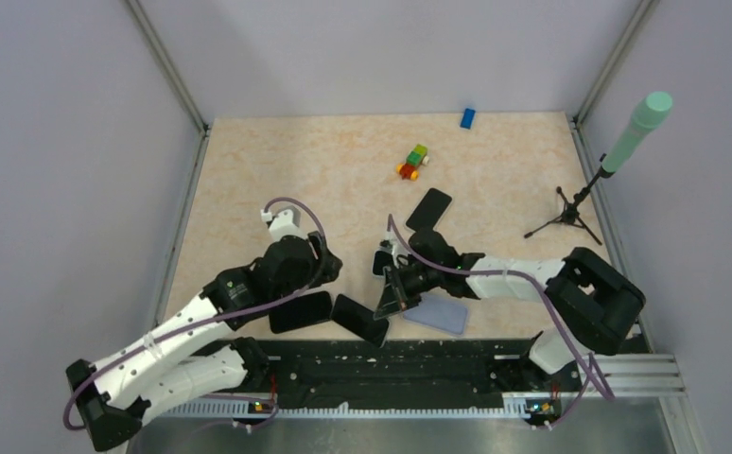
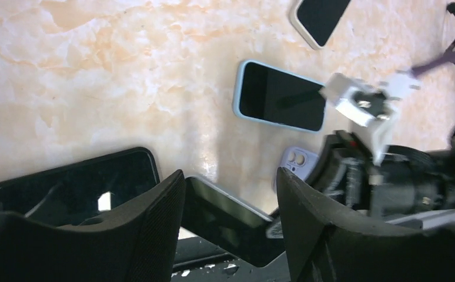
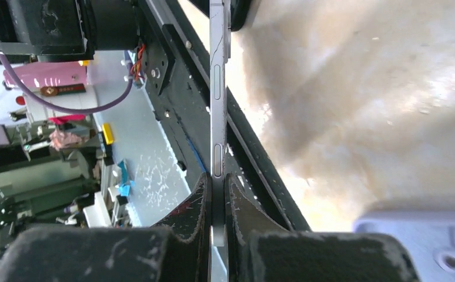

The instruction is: Put the phone into the phone case

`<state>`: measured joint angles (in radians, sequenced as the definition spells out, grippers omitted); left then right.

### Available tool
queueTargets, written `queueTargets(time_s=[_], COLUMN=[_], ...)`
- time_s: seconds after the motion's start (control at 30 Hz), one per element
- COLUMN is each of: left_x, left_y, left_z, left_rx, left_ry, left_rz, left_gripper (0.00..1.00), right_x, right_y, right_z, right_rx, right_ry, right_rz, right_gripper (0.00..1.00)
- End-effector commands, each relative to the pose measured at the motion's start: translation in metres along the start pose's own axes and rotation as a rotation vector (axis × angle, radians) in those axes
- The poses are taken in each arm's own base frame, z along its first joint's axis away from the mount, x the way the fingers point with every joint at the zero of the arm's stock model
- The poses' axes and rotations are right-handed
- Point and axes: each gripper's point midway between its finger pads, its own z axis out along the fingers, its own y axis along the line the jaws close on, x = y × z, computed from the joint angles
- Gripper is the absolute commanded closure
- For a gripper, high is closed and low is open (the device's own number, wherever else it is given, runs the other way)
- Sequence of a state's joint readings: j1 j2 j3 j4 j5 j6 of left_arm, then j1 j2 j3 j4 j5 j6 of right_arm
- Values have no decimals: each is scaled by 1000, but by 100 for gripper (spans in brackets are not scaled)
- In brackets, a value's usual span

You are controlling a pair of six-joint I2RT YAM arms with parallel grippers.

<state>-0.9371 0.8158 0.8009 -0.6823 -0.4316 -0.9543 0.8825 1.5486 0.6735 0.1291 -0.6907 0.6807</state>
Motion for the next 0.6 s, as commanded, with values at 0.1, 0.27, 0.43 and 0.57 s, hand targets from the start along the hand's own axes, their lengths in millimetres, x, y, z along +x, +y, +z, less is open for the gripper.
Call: queueTargets(time_s=[0.1, 0.27, 0.43, 0.57], left_x=[10, 23, 30, 32], left_y=[3, -6, -11, -15], left_z=[17, 25, 32, 37], left_rx=[180, 364, 473, 560], left_ry=[139, 260, 354, 373], left_rz=[-27, -22, -57, -96], left_gripper=[38, 37, 37, 37], right_x=[-12, -11, -18, -29], right_y=[-5, -7, 0, 13], right_z=[-42, -58, -79, -96], right_rx=[-2, -9, -45, -81], right_ry=[-76, -65, -85, -125], right_rz=[-21, -16, -12, -25], right_gripper=[100, 100, 100, 100])
